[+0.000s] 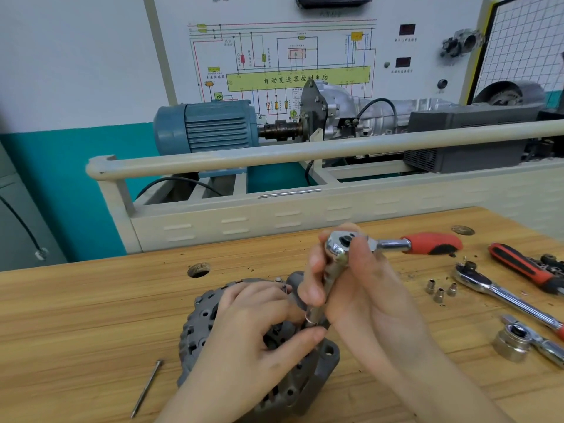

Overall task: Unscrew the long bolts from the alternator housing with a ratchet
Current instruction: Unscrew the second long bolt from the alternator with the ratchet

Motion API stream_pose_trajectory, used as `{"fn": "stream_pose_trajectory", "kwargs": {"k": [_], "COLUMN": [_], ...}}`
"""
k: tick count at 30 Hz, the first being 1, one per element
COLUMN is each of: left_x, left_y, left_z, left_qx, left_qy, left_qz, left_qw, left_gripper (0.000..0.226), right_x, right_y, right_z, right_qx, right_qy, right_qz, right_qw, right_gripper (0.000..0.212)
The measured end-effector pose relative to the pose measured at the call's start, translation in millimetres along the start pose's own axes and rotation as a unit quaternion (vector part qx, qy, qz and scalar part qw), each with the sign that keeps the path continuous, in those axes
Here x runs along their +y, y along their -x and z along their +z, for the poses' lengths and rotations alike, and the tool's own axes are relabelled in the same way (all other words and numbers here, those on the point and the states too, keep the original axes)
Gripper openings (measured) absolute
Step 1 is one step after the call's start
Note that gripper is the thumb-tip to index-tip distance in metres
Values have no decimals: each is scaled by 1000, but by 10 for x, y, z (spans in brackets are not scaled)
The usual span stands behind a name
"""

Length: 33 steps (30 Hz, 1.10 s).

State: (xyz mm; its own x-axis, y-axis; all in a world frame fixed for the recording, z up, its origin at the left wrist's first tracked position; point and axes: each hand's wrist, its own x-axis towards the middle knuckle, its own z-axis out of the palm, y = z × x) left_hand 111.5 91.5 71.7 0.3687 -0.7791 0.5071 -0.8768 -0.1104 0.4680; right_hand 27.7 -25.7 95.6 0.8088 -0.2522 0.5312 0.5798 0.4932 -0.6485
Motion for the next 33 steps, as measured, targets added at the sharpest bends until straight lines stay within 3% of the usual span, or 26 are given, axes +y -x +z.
{"fn": "stream_pose_trajectory", "kwargs": {"k": [6,20,25,29,33], "left_x": [36,33,6,17,18], "left_y": [-4,1,2,0,3], "left_z": [-8,-11,-1,-6,-9], "left_qx": [0,-5,2,-3,-6], "left_qy": [2,5,0,4,-2], "left_qz": [-7,-2,1,-6,-7], "left_qw": [1000,1000,1000,1000,1000], "left_gripper": [20,19,36,24,26], "right_x": [-17,-18,-17,-16,-13], "right_y": [11,18,22,26,29], "right_z": [27,29,43,44,43], "right_qx": [-17,-17,-18,-15,-15], "right_qy": [18,29,35,38,35], "right_qz": [-11,-13,-14,-13,-10], "right_qw": [1000,999,999,999,999], "right_gripper": [28,28,28,29,28]}}
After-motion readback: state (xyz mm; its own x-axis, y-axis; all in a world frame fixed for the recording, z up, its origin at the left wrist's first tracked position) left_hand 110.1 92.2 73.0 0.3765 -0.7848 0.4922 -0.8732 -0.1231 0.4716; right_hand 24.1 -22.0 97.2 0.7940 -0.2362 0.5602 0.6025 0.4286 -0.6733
